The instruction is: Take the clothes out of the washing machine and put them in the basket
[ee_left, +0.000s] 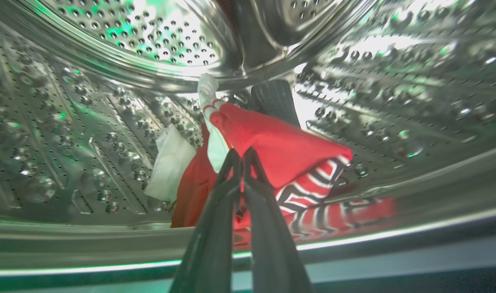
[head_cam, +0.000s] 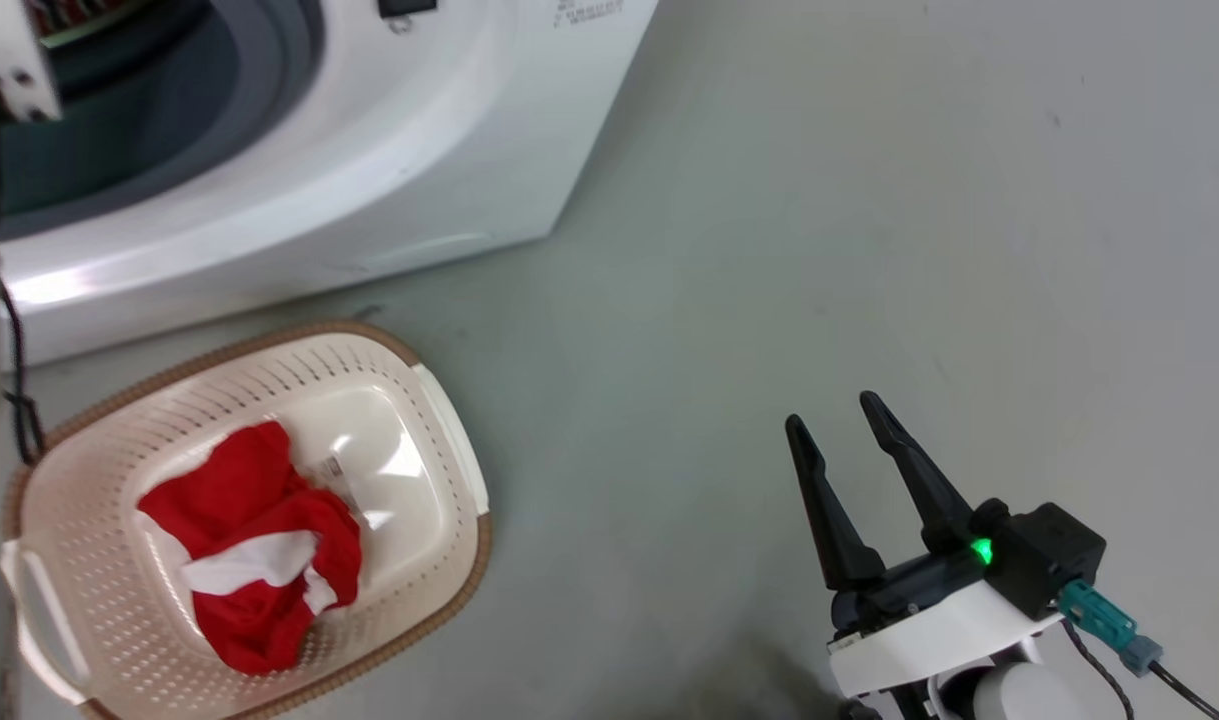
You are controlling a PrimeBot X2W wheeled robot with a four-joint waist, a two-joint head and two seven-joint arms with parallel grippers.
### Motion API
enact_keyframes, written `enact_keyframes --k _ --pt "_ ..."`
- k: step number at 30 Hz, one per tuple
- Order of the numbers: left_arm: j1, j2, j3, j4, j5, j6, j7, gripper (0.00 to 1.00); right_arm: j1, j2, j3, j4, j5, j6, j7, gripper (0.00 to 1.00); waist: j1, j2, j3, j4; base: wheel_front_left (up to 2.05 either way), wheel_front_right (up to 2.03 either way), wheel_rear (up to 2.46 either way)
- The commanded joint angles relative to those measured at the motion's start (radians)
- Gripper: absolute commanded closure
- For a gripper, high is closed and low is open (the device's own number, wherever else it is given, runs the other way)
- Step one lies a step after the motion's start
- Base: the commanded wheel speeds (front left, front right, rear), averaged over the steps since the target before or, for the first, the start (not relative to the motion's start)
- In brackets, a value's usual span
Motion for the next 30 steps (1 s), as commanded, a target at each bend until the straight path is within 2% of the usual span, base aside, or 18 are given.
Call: enact_keyframes --k 1,12,19,27,29,30 --pt "0.028 -0.008 0.007 -0.002 -0.011 -0.005 -0.026 1.00 0.014 0.001 -0.008 -0.006 -0.010 0.000 0.005 0.00 0.0000 0.0000 -0.053 0.026 0.00 0.00 0.00" --pt "0.252 -0.065 0.070 0.021 -0.128 -0.052 -0.299 1.00 0.096 0.000 -0.097 -0.017 -0.029 0.000 0.046 0.00 0.0000 0.0000 -0.275 0.068 0.00 0.00 0.00" --pt "0.386 -0.120 0.086 -0.025 -0.173 -0.074 -0.392 1.00 0.158 0.000 -0.127 -0.035 -0.040 0.000 0.077 0.00 0.0000 0.0000 -0.405 0.104 0.00 0.00 0.00" --pt "0.556 -0.164 0.083 -0.207 -0.181 -0.089 -0.412 1.00 0.223 0.000 -0.157 -0.071 -0.050 0.000 0.108 0.00 0.0000 0.0000 -0.509 0.160 0.00 0.00 0.00" --pt "0.606 -0.180 0.078 -0.273 -0.180 -0.085 -0.413 1.00 0.236 0.001 -0.163 -0.079 -0.051 0.000 0.113 0.00 0.0000 0.0000 -0.532 0.176 0.00 0.00 0.00" --pt "0.652 -0.190 0.070 -0.352 -0.174 -0.078 -0.413 1.00 0.248 0.000 -0.169 -0.087 -0.052 0.000 0.119 0.00 0.0000 0.0000 -0.546 0.194 0.00 0.00 0.00"
